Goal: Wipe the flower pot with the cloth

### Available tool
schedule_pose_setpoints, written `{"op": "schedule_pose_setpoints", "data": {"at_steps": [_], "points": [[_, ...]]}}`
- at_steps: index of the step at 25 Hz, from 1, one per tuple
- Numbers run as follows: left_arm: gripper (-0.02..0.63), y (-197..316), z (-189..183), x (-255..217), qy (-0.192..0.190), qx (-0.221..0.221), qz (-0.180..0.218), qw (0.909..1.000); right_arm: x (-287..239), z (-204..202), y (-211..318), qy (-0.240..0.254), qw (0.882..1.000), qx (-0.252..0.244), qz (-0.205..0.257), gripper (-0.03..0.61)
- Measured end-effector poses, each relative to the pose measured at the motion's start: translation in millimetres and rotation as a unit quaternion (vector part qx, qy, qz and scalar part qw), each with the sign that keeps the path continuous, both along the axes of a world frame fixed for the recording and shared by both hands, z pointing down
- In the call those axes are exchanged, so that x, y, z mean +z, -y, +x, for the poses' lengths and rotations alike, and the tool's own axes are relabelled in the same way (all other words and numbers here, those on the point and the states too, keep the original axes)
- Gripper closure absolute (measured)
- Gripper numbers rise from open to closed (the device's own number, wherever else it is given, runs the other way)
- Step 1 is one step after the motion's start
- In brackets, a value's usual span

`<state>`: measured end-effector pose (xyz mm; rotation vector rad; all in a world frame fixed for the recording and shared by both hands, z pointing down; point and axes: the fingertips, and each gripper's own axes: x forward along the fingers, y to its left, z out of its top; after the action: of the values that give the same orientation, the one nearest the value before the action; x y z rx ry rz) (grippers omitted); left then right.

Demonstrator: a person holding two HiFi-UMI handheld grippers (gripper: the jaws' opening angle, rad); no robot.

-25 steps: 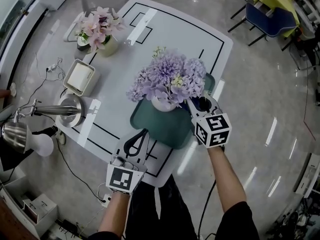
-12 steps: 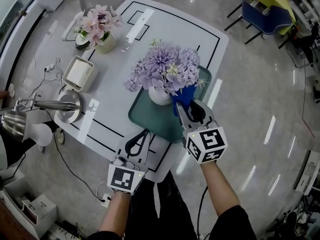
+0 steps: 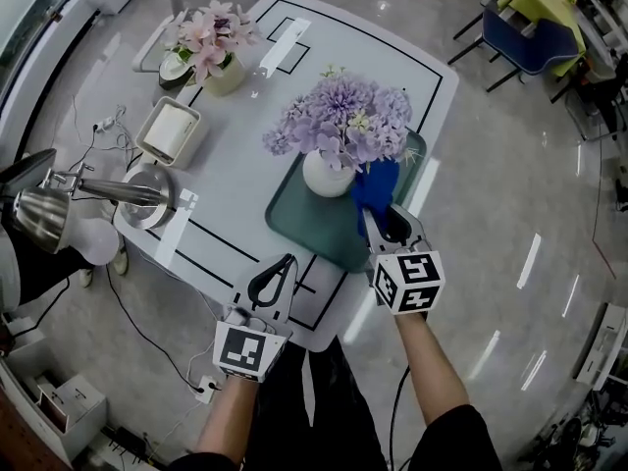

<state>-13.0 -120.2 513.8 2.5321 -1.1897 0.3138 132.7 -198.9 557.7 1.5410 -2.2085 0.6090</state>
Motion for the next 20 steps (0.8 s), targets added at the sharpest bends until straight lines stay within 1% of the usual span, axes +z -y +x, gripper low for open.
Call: {"op": "schedule_pose_setpoints", "data": {"at_steps": [2, 5, 7, 9, 11, 13, 15, 17, 20], "points": [[0.598, 0.5, -6.5, 0.6, 0.006, 0.001, 0.012, 0.9999, -21.4, -9.4, -14.1, 0.013, 1.0, -0.007, 0.023, 0.48], [0.598, 1.4, -13.6, 0.3, 0.006, -0.002, 0.016, 0.9999, -50.9, -35.0, -33.4, 0.019, 0.997, -0.036, 0.058, 0.48], [0.598, 0.6, -16.4, 0.2, 0.004, -0.002, 0.018, 0.9998, -60.1, -53.3, -38.9, 0.017, 0.996, -0.058, 0.072, 0.48], [0.598, -0.2, -19.4, 0.2, 0.001, -0.007, 0.016, 0.9998, -58.6, -67.5, -38.1, 0.012, 0.994, -0.073, 0.077, 0.48], [0.598, -1.8, -22.2, 0.3, 0.0, -0.011, 0.01, 0.9999, -48.0, -74.4, -33.4, 0.003, 0.994, -0.077, 0.072, 0.48], [0.598, -3.4, -25.1, 1.2, 0.002, -0.01, 0.01, 0.9999, -32.8, -75.3, -27.6, -0.016, 0.995, -0.075, 0.063, 0.48], [0.598, -6.1, -27.9, 3.6, 0.002, -0.014, 0.0, 0.9999, -15.4, -73.9, -23.6, -0.031, 0.996, -0.071, 0.045, 0.48], [0.598, -8.8, -31.2, 7.5, 0.0, -0.018, -0.01, 0.9998, 2.2, -71.2, -22.4, -0.031, 0.997, -0.063, 0.019, 0.48], [0.598, -8.4, -37.8, 13.5, 0.007, -0.016, -0.002, 0.9998, 20.7, -69.8, -26.9, -0.024, 0.998, -0.051, -0.01, 0.48]]}}
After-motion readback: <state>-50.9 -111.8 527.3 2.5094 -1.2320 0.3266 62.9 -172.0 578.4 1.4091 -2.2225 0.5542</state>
